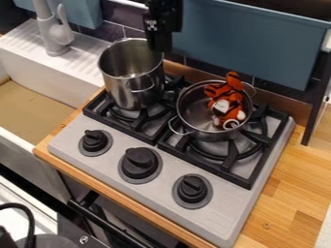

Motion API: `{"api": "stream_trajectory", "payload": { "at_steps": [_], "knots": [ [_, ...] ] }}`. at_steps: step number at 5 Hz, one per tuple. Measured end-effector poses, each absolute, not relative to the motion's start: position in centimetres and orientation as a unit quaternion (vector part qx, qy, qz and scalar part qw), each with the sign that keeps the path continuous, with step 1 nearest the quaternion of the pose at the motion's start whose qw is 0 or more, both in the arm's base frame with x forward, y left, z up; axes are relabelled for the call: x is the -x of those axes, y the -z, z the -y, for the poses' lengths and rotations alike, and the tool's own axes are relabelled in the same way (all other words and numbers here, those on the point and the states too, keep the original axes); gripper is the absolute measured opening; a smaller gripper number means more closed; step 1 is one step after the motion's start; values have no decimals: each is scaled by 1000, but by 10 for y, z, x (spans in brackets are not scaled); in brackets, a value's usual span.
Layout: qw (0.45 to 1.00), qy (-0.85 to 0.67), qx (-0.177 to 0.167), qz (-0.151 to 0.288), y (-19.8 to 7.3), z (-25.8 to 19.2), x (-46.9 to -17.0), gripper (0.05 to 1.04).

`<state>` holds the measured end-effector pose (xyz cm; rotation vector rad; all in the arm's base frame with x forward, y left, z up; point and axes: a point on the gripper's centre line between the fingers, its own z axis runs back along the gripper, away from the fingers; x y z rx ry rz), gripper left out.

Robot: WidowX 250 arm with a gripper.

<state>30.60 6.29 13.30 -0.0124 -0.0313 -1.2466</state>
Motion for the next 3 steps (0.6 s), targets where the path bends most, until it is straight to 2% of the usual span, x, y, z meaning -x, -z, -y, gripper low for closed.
{"api": "stream_trajectory", "payload": {
  "at_steps": [2, 3],
  "knots": [
    [726, 688, 12, -9, -111, -20, -276, 997],
    [711, 703, 8, -10, -92, -4, -268, 997]
  ]
}}
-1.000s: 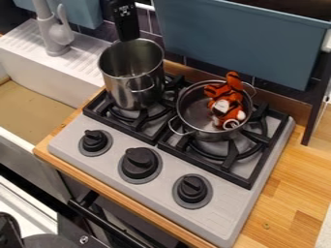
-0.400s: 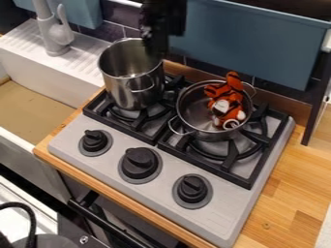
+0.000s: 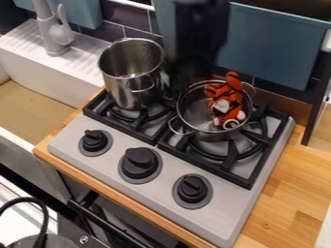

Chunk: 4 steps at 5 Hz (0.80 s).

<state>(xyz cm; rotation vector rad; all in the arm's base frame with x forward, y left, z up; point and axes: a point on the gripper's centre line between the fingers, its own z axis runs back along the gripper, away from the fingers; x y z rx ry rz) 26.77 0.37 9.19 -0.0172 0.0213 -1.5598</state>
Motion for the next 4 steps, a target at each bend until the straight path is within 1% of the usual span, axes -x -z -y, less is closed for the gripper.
{"api": "stream_trajectory", "payload": {
  "at_steps": [1, 2, 4],
  "knots": [
    [710, 704, -20, -10, -68, 9, -258, 997],
    [723, 689, -44, -1, -57, 17, -256, 997],
    [774, 631, -52, 15, -48, 20, -259, 997]
  ]
}}
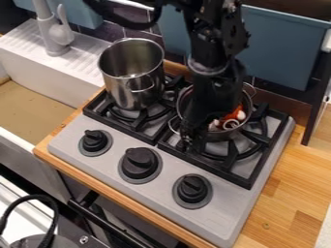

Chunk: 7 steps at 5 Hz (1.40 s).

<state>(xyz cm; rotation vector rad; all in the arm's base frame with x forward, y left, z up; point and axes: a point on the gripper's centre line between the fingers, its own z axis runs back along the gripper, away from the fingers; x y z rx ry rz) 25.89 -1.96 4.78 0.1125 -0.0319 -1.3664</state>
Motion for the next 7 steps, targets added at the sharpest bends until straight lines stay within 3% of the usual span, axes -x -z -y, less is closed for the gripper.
{"api": "stream_trajectory", "payload": {
  "at_steps": [1, 3, 4, 5, 7],
  "knots": [
    [780, 624, -41, -1, -38, 22, -257, 949],
    [774, 633, -4, -17, -31, 20, -258, 382],
    [771, 636, 0, -22, -29, 17, -259, 167],
    [767, 642, -4, -24, -30, 12, -260, 83],
    [728, 685, 2, -24, -36, -4, -240, 69]
  ]
}}
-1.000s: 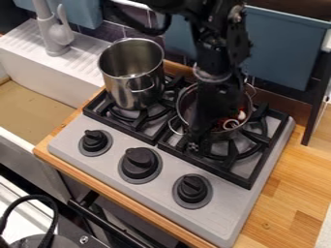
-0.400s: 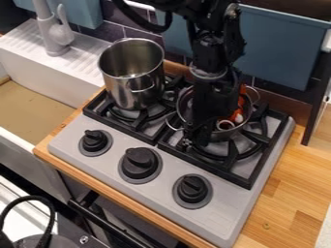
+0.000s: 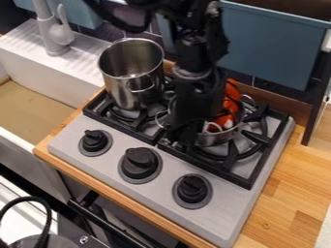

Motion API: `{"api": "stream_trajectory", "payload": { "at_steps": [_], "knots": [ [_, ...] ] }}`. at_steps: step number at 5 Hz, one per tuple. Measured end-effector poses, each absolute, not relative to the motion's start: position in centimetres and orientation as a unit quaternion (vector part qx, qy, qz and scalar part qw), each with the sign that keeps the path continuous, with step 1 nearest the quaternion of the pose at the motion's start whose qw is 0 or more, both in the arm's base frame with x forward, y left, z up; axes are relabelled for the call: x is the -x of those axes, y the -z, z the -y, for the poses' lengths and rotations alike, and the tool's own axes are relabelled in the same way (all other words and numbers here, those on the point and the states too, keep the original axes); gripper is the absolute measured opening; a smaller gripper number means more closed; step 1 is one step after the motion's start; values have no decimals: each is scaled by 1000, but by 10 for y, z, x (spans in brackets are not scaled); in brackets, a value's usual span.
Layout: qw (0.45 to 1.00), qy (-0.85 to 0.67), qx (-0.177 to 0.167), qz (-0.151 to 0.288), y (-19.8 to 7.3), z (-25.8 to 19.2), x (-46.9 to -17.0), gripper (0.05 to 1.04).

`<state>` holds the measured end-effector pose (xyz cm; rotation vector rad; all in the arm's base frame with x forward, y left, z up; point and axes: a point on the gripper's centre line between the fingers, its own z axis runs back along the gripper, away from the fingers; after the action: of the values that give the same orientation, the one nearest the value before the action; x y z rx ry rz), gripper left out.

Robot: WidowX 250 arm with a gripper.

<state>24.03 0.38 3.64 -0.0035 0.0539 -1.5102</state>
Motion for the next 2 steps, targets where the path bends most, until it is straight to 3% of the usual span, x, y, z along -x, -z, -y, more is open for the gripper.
{"api": "stream_trajectory", "payload": {
  "at_steps": [2],
  "knots": [
    [692, 722, 9, -25, -36, -19, -216, 67]
  ]
}}
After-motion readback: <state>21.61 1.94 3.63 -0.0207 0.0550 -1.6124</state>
